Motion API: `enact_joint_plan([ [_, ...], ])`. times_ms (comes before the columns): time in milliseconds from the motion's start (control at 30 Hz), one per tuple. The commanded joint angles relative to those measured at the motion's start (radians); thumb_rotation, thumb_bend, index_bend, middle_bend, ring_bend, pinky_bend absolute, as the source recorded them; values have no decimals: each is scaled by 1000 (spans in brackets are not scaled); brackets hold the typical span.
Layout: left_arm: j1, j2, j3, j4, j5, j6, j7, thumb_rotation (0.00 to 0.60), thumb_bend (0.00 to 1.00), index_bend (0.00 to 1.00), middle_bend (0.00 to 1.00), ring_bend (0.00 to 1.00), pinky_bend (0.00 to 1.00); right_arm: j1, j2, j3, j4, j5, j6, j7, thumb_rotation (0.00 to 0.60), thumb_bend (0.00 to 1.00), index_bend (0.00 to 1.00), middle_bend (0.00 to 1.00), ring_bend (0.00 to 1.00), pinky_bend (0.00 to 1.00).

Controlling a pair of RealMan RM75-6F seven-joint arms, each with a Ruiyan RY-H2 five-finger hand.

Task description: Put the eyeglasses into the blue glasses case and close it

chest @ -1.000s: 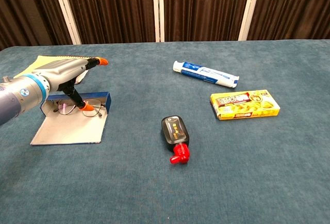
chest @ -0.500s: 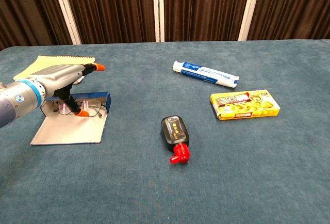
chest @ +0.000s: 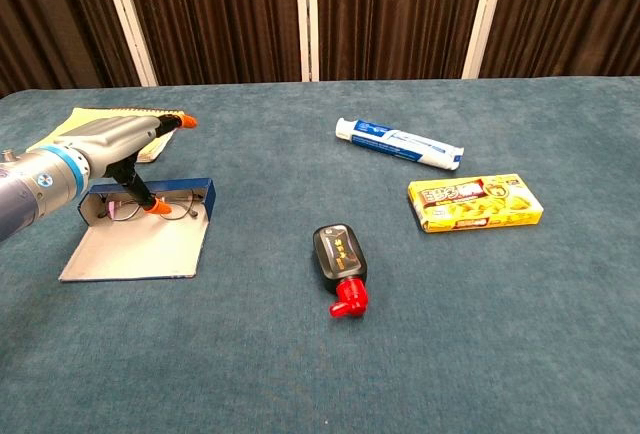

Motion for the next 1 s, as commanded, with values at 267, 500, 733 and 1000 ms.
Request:
enact_joint_plan([
  [267,69,98,58,-136,128,90,-110,600,176,0,0,0,0,-3,4,-2,-7,-8,7,6,600,0,0,0,0,0],
  [500,140,188,130,-310,151,142,-44,600,176,0,0,0,0,-4,10,-5,-13,-19,11,20,600,0,0,0,0,0],
  [733,215,242,206,-436,176,213,47,600,188,0,0,0,0,-10,23,-11,-23,-39,21,45,600,0,0,0,0,0],
  [1000,245,206,212,-407,213,266,79,600,204,128,0,0,0,-11,31,-13,-25,-46,21,66,600,0,0,0,0,0],
])
